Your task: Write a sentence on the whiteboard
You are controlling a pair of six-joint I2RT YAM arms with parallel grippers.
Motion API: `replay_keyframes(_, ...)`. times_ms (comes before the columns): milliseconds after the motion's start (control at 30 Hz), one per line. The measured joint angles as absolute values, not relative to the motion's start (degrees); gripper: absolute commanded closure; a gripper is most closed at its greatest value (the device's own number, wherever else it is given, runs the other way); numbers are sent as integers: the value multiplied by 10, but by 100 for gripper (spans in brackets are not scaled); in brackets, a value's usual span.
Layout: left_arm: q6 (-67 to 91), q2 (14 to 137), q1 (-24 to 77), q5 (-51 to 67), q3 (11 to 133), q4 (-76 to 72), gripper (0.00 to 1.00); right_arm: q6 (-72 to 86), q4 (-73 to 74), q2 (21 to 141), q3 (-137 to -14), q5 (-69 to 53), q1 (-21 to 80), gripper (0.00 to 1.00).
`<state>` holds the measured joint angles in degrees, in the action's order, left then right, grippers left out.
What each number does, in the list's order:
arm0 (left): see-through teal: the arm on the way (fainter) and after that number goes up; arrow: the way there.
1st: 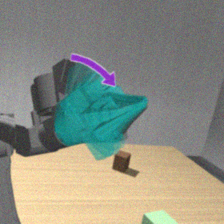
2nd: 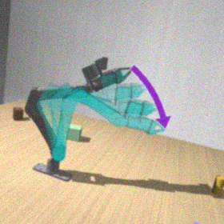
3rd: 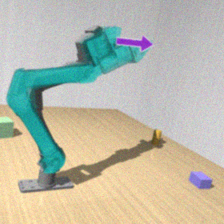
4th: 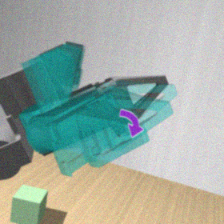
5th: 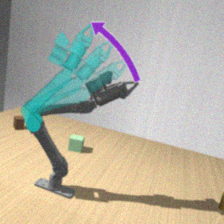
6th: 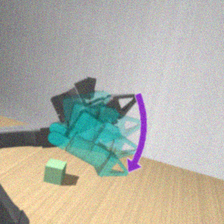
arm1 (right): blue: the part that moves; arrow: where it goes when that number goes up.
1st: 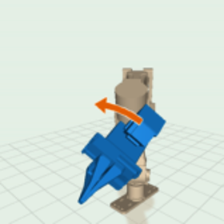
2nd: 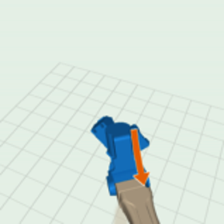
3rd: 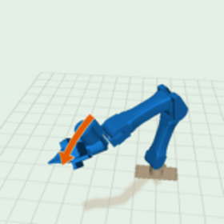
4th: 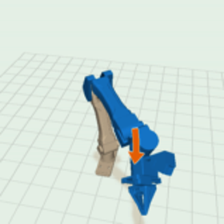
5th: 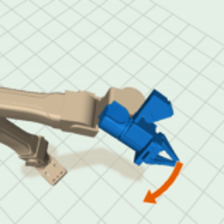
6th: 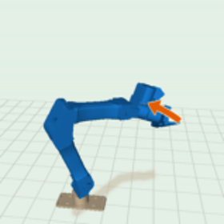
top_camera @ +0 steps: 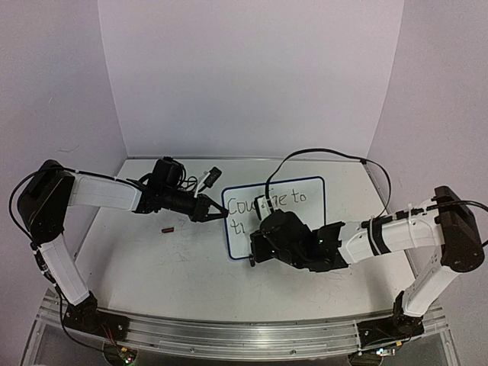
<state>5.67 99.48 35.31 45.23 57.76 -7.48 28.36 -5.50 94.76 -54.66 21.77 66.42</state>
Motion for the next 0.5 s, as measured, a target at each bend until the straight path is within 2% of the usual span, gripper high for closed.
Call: replay_keyframes(500, 55, 995, 353, 451, 578, -75, 100, 266, -51, 948, -563, 226, 660, 100)
